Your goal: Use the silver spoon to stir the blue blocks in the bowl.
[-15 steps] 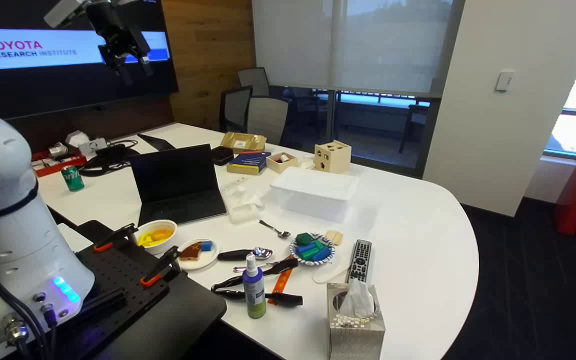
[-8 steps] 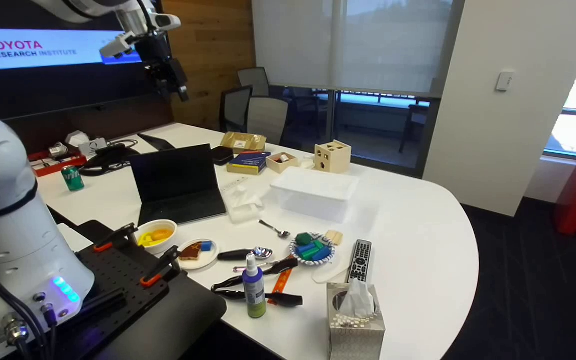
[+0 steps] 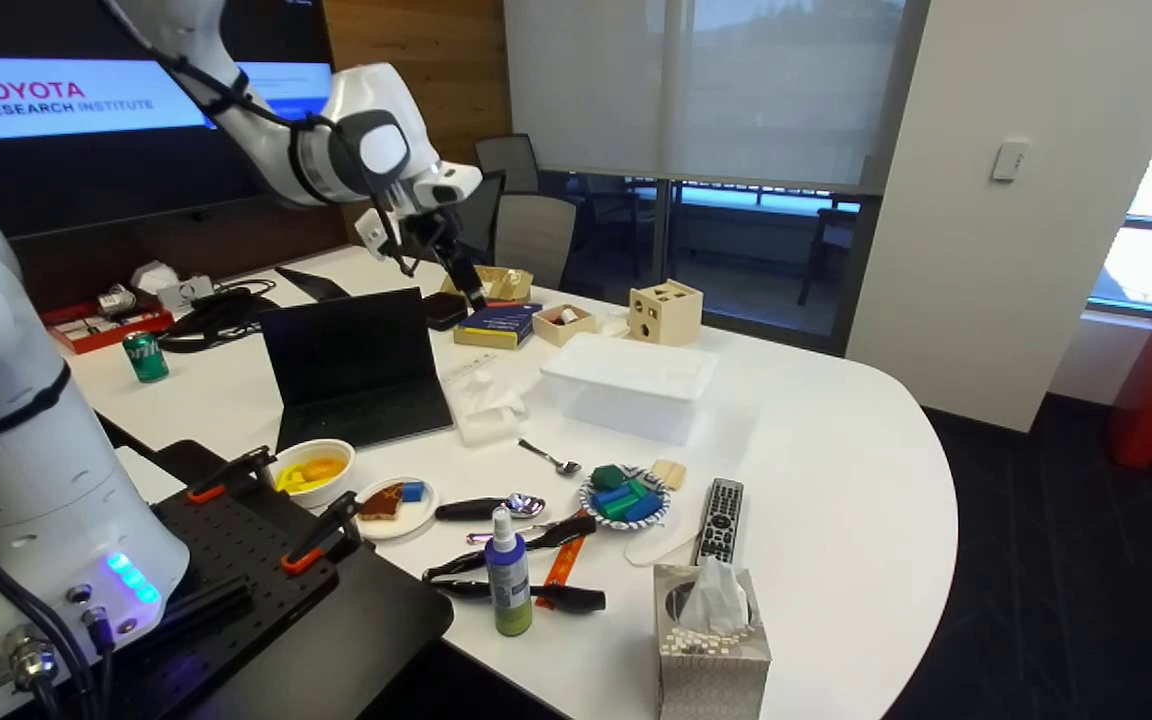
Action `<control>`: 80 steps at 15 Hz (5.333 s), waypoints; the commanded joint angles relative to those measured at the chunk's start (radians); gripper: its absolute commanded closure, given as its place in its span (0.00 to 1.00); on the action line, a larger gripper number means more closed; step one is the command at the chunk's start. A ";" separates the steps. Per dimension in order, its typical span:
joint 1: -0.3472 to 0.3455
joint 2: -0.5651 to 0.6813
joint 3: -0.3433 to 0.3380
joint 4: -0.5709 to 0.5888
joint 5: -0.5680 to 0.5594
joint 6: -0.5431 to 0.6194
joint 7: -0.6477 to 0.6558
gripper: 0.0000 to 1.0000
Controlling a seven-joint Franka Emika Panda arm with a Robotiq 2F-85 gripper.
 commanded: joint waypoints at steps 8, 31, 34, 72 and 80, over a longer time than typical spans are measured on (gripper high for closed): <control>0.349 0.711 -0.474 0.381 -0.205 0.284 0.803 0.00; 0.609 1.119 -0.580 0.709 0.480 0.049 0.826 0.00; 0.598 1.140 -0.578 0.748 0.470 0.015 0.831 0.00; -0.456 0.933 0.205 0.539 -0.214 0.618 0.744 0.98; -1.105 1.112 0.514 0.448 -0.847 0.557 0.764 0.98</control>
